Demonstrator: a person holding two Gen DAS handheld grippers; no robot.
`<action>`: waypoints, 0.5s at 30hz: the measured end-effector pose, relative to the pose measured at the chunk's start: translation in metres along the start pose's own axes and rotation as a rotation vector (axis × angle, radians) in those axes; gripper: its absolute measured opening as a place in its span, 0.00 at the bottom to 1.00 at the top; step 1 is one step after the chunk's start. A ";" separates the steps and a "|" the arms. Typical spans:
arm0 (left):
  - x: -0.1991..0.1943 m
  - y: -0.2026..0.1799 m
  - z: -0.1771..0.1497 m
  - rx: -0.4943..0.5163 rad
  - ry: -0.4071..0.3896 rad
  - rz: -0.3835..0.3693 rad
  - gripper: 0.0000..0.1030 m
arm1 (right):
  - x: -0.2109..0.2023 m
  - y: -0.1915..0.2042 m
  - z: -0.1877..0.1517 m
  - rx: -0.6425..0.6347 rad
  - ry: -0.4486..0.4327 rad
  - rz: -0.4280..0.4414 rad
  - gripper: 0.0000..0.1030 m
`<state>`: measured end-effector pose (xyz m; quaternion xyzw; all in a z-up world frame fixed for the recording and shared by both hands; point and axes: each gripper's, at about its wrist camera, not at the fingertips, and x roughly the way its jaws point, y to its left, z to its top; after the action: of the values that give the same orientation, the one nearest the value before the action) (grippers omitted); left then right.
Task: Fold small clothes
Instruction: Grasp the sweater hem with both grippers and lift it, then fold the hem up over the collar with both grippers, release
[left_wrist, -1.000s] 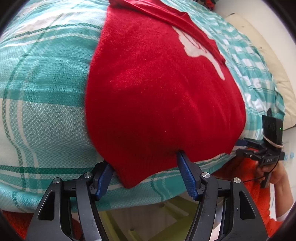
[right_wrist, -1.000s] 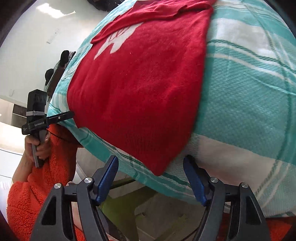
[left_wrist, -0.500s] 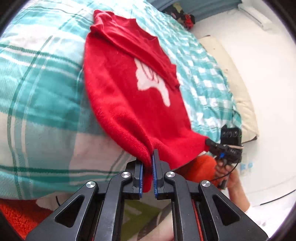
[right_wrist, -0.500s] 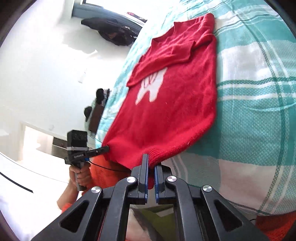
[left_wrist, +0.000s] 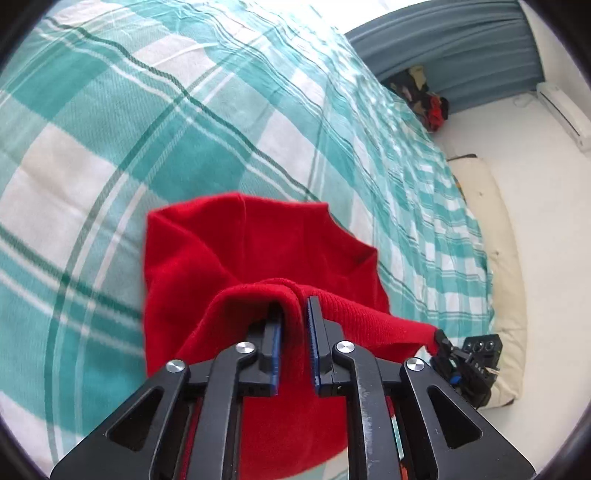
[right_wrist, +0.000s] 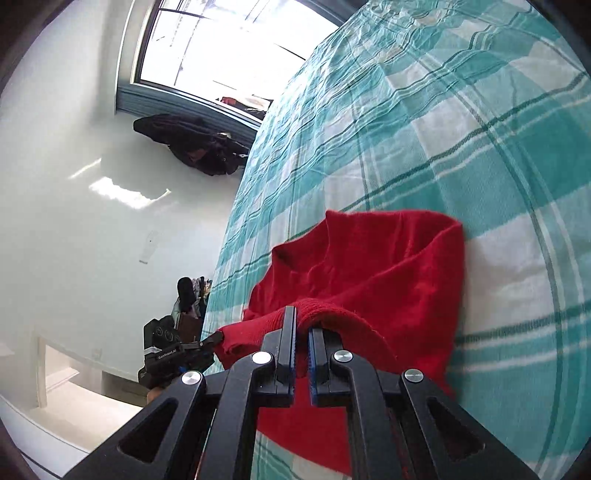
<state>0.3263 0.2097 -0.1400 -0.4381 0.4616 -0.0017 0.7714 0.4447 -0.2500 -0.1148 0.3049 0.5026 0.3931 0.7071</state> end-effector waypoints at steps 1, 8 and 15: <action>0.009 0.004 0.013 -0.031 -0.013 0.058 0.41 | 0.007 -0.005 0.016 0.001 -0.027 -0.015 0.07; -0.015 0.020 0.035 -0.066 -0.160 0.110 0.65 | 0.014 -0.038 0.048 0.003 -0.134 -0.176 0.59; 0.023 -0.032 0.015 0.332 -0.089 0.168 0.69 | 0.032 -0.010 0.031 -0.349 0.010 -0.316 0.59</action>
<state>0.3631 0.1904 -0.1322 -0.2642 0.4555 0.0059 0.8501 0.4825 -0.2284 -0.1290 0.0937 0.4722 0.3597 0.7993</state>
